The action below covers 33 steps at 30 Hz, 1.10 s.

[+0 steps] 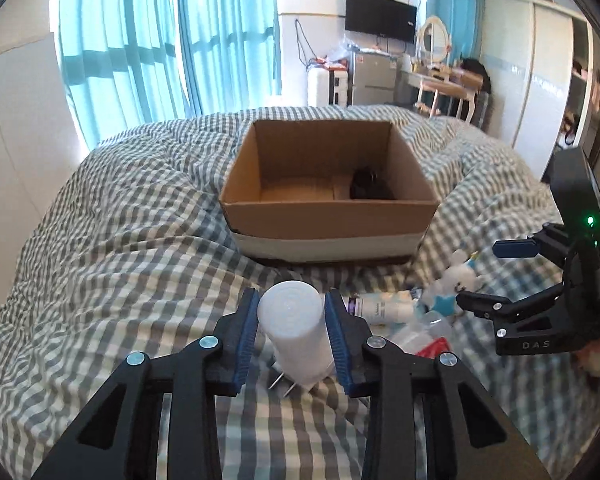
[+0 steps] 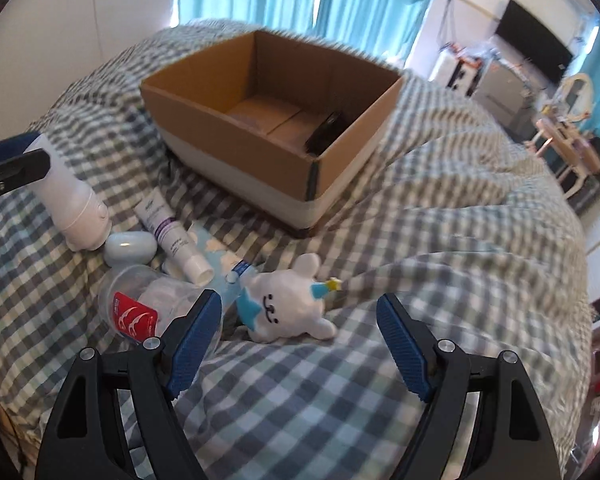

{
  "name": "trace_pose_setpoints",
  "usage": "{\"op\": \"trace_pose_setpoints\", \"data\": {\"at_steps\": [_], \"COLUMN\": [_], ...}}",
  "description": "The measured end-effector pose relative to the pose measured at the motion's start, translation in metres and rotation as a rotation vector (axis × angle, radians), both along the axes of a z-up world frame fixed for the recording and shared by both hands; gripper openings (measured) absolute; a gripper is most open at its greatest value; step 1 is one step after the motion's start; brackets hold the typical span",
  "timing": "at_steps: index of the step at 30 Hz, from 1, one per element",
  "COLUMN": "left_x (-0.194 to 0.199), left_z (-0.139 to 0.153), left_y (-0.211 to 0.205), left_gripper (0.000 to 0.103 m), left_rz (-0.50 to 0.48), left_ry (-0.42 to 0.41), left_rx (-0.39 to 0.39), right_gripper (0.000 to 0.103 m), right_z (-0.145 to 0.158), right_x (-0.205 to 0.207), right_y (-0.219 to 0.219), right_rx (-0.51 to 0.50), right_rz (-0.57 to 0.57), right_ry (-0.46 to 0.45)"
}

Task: Organize objects
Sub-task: 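Grasp the white cylinder with the left gripper and lift it, then grasp the white plush toy with the right gripper while the left gripper holds the cylinder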

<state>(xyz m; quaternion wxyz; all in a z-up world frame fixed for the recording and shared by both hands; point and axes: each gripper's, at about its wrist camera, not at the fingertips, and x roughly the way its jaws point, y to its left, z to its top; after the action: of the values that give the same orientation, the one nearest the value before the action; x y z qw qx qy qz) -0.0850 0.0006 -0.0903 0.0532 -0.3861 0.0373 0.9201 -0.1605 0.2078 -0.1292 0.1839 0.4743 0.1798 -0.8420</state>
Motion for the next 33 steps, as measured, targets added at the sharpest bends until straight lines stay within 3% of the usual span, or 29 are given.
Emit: {"op": "trace_pose_setpoints", "data": {"at_steps": [6,9,10,12,14,17,20,33], "left_x": [-0.026,-0.031,-0.033,-0.034,-0.033,-0.031,-0.026,0.002], "left_z": [-0.041,-0.046,-0.047,-0.049,-0.050,-0.047,-0.040,0.009], "left_y": [0.007,0.002,0.000,-0.002,0.000,0.001,-0.001,-0.001], "left_gripper": [0.033,0.033,0.033,0.033,0.033,0.033,0.033,0.032], "left_rz": [-0.007,-0.003,-0.003,-0.001,-0.005,-0.010,-0.012,-0.037], "left_ry": [-0.100,-0.116,-0.121,-0.124,-0.120,-0.112,-0.096,0.029], "left_rx": [-0.002,0.033,0.045,0.058,0.056,0.056,0.063,0.057], "right_gripper": [0.080,0.079,0.076,0.056,0.055,0.053,0.040,0.040], "right_z": [-0.023,-0.029,-0.031,-0.034,-0.035,-0.031,-0.021,0.029], "right_x": [-0.010,-0.013,-0.014,-0.015,-0.015,-0.013,-0.008,0.020], "right_y": [-0.009,-0.012,-0.012,-0.014,-0.013,-0.012,-0.010,-0.019], "right_rx": [0.013,0.015,0.018,0.028,0.027,0.024,0.015,-0.017], "right_rz": [0.019,0.029,0.028,0.025,0.023,0.016,0.005,-0.002], "right_ry": [-0.074,-0.096,-0.099,-0.105,-0.107,-0.084,-0.043,0.108]}}
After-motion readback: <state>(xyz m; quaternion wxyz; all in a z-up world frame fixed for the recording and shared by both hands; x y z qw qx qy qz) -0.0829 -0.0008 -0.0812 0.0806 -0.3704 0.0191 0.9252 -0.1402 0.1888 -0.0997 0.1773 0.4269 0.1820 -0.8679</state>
